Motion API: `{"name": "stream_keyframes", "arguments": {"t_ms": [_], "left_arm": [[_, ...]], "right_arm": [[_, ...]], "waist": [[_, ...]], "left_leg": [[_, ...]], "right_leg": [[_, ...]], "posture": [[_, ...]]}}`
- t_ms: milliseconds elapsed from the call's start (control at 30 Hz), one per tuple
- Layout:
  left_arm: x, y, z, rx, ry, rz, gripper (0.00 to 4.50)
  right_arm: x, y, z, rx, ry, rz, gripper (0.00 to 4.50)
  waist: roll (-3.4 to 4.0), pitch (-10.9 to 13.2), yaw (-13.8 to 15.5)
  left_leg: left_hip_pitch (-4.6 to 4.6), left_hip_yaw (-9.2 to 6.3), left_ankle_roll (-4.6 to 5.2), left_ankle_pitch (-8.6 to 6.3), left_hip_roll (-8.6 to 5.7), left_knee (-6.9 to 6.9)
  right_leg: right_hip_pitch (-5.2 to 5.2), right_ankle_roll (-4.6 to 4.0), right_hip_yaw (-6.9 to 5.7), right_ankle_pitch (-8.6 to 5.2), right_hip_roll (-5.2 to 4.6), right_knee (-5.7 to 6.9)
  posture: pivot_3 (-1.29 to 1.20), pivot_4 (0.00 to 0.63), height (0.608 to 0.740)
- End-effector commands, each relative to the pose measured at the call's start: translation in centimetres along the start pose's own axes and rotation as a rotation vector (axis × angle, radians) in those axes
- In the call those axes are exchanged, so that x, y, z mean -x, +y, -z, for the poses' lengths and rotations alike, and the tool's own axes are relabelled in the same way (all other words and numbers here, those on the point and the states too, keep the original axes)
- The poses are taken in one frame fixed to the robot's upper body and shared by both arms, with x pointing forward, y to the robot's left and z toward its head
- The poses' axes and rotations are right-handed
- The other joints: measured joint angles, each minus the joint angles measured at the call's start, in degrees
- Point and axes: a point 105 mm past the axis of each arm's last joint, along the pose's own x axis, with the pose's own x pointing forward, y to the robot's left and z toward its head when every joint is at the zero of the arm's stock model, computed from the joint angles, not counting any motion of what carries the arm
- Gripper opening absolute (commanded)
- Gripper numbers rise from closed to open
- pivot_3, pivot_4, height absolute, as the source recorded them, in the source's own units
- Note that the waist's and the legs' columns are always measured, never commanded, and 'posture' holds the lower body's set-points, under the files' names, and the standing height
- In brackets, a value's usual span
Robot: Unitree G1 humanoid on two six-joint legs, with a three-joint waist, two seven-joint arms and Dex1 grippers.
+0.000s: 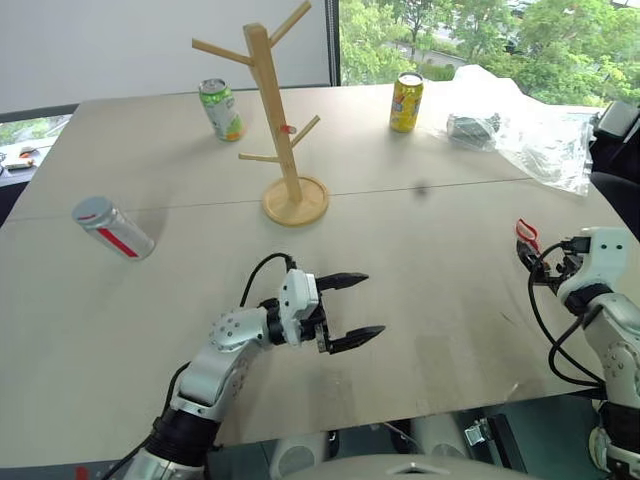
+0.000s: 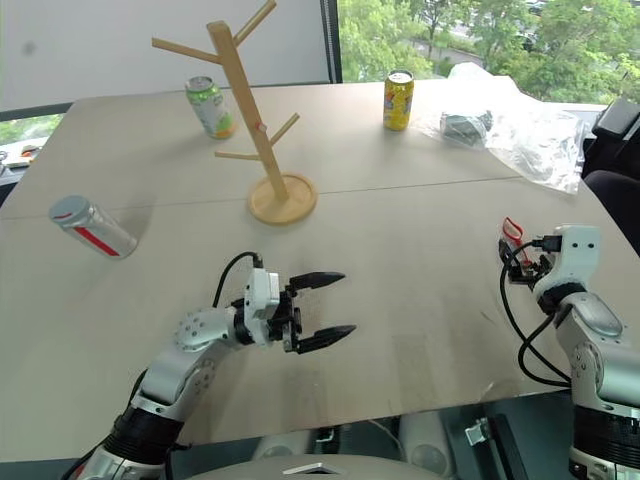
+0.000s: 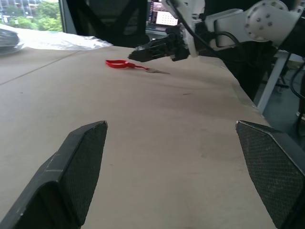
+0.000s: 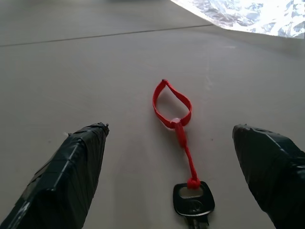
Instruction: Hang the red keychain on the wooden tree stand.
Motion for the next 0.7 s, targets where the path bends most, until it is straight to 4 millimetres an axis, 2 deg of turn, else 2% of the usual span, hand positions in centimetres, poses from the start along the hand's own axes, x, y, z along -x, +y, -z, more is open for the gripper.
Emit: {"name": "stream_keyframes", "arguments": {"t_ms": [33, 167, 367, 500, 700], "left_arm": [[-0.3, -0.5, 0.1, -0.023, -0.015, 0.017, 4.47], [-0.5, -0.5, 0.2, -0.038, -0.013, 0.016, 4.47], [-0.7, -0.3, 0.0, -0.053, -0.013, 0.01, 4.47], [-0.9, -0.2, -0.2, -0.06, -0.014, 0.001, 4.47], [-1.1, 0.0, -0.6, -0.07, -0.022, -0.022, 4.47]], "right_arm": [[-0.4, -1.8, -0.6, 0.031, -0.024, 0.016, 4.5], [-1.3, -2.7, -0.1, 0.057, -0.018, 0.008, 4.5], [-3.0, -3.1, 0.6, 0.076, -0.019, -0.037, 4.5], [-3.7, -2.3, 0.5, 0.099, -0.026, -0.078, 4.5], [-3.9, -0.7, 1.5, 0.162, 0.004, -0.136, 4.5]], "waist": [[0.0, 0.0, 0.0], [0.01, 0.0, 0.0], [0.01, 0.0, -0.1], [0.01, 0.0, -0.2], [0.0, 0.0, -0.2]], "left_leg": [[0.0, -0.01, 0.0, 0.0, 0.01, 0.01], [0.0, -0.01, 0.0, 0.0, 0.0, 0.01], [0.0, -0.01, 0.01, 0.0, 0.0, 0.0], [0.0, -0.01, 0.01, 0.0, 0.01, 0.0], [0.01, -0.01, 0.01, 0.0, 0.01, 0.0]], "right_leg": [[0.0, 0.01, 0.0, 0.0, 0.0, 0.0], [0.0, 0.0, -0.01, 0.0, 0.0, 0.0], [0.0, -0.02, 0.01, 0.01, 0.02, 0.0], [0.01, -0.01, 0.01, 0.01, 0.03, 0.0], [0.02, -0.06, 0.02, 0.04, 0.03, 0.0]], "posture": [[0.0, 0.15, 0.74], [0.0, 0.15, 0.74], [0.0, 0.15, 0.74], [0.0, 0.15, 0.74], [0.0, 0.15, 0.74]]}}
